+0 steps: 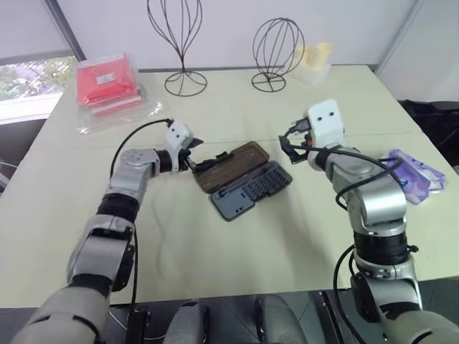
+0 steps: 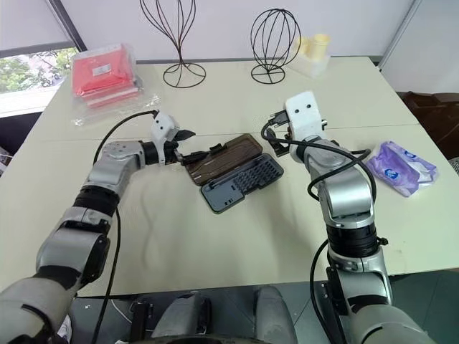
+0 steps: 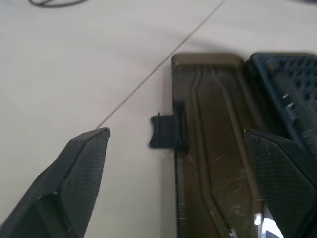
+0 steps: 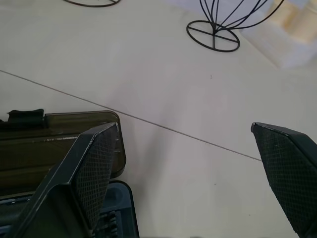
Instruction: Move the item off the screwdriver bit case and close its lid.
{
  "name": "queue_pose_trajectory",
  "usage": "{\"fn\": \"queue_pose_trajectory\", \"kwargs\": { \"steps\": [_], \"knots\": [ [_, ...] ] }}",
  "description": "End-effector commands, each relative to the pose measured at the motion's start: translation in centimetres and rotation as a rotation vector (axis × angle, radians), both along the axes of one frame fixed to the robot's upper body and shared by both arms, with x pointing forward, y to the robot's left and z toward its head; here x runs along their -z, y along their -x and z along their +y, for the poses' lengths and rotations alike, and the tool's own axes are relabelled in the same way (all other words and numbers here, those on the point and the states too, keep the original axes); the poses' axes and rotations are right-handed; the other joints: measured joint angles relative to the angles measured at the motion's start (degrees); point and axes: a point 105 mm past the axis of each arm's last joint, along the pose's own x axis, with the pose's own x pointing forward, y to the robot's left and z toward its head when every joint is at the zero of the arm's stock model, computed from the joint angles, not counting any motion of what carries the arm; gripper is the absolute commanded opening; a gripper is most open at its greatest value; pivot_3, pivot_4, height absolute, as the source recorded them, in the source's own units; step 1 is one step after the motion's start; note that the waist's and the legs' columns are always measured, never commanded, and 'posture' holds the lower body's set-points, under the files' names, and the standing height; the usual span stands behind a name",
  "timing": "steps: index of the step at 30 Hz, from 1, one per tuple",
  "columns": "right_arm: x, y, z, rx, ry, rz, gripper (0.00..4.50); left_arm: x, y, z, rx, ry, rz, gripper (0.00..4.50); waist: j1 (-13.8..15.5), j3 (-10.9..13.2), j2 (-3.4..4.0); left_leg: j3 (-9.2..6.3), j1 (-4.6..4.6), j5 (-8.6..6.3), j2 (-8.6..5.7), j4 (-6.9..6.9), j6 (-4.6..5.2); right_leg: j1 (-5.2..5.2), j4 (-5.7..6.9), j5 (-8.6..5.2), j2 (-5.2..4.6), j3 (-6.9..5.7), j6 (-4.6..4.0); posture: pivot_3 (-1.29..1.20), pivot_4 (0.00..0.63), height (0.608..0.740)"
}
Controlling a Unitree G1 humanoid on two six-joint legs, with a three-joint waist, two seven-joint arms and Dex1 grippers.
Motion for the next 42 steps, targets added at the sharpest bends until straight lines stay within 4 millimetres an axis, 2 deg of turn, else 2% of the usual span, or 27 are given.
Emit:
{"fn": "queue_pose_trajectory", "kwargs": {
  "steps": [1, 6, 7, 8, 14, 15, 21, 26, 31, 42],
  "knots": [
    [-1.5, 0.5, -0.2, 0.015, -0.014, -0.068, 4.50, 0.0, -0.6, -0.1, 0.003, -0.064, -0.040, 4.47, -0.05, 0.00, 0.00, 0.01, 0.00, 0.00, 0.00, 0.00, 0.00, 0.00, 0.01, 0.00, 0.00, -0.01, 0.00, 0.00, 0.150, 0.740],
    [-1.4, 0.8, -0.5, 0.034, -0.016, -0.071, 4.50, 0.8, -1.2, 0.3, -0.031, -0.139, -0.050, 4.47, -0.06, 0.00, 0.00, 0.01, -0.04, 0.00, 0.00, 0.00, 0.01, 0.00, 0.06, 0.00, 0.00, -0.07, 0.00, 0.00, 0.150, 0.740],
    [-1.4, 0.8, -0.6, 0.041, -0.016, -0.071, 4.50, 0.9, -1.4, 0.5, -0.047, -0.153, -0.054, 3.93, -0.05, 0.00, 0.00, 0.00, -0.06, 0.00, 0.00, 0.00, 0.01, 0.00, 0.06, 0.00, 0.00, -0.08, 0.00, 0.00, 0.150, 0.740],
    [-1.3, 0.8, -0.7, 0.047, -0.016, -0.070, 4.50, 1.0, -1.5, 0.6, -0.060, -0.160, -0.057, 3.61, -0.05, 0.00, 0.00, 0.00, -0.07, 0.00, 0.00, 0.01, 0.01, 0.00, 0.06, 0.00, 0.00, -0.09, 0.00, 0.00, 0.150, 0.740],
    [-1.4, 0.9, -0.8, 0.052, -0.008, -0.077, 4.50, 1.5, -1.7, 1.0, -0.076, -0.179, -0.044, 0.37, -0.07, 0.00, 0.00, 0.00, -0.08, -0.01, 0.00, 0.03, 0.02, 0.00, 0.06, 0.00, 0.00, -0.10, 0.00, 0.00, 0.150, 0.740],
    [-1.4, 0.9, -0.8, 0.053, -0.007, -0.077, 4.50, 1.7, -1.6, 1.2, -0.077, -0.187, -0.037, 0.03, -0.06, -0.02, 0.03, -0.01, -0.08, 0.00, 0.00, 0.03, 0.02, 0.00, 0.06, 0.00, 0.00, -0.10, 0.00, 0.00, 0.150, 0.740],
    [-1.7, 0.8, -1.0, 0.054, -0.002, -0.084, 4.50, 2.7, -1.0, 1.3, -0.028, -0.235, -0.014, 0.03, -0.02, -0.02, 0.00, -0.03, -0.07, -0.01, -0.01, 0.07, 0.04, 0.00, 0.17, 0.00, 0.00, -0.12, 0.01, 0.00, 0.150, 0.740],
    [-1.9, 0.5, -1.1, 0.055, 0.000, -0.089, 4.50, 2.5, 1.4, -0.4, 0.225, -0.215, 0.001, 0.03, -0.11, -0.02, 0.00, -0.05, -0.08, -0.01, -0.01, 0.05, 0.04, -0.01, 0.18, 0.00, 0.01, -0.15, 0.00, 0.00, 0.150, 0.740],
    [-2.1, 0.4, -1.3, 0.056, 0.008, -0.095, 4.50, 2.4, 3.1, -1.1, 0.400, -0.255, -0.010, 0.03, -0.05, -0.02, 0.00, -0.06, -0.11, -0.01, -0.01, 0.05, 0.04, -0.01, 0.16, 0.00, 0.00, -0.16, 0.00, 0.00, 0.150, 0.740],
    [-2.1, 0.5, -1.7, 0.055, 0.029, -0.091, 4.50, 3.2, 5.2, -1.3, 0.552, -0.323, -0.048, 0.03, -0.14, -0.02, 0.00, -0.07, -0.10, -0.03, 0.01, 0.05, 0.07, -0.02, 0.17, 0.00, 0.01, -0.16, 0.00, 0.00, 0.150, 0.740]
  ]
}}
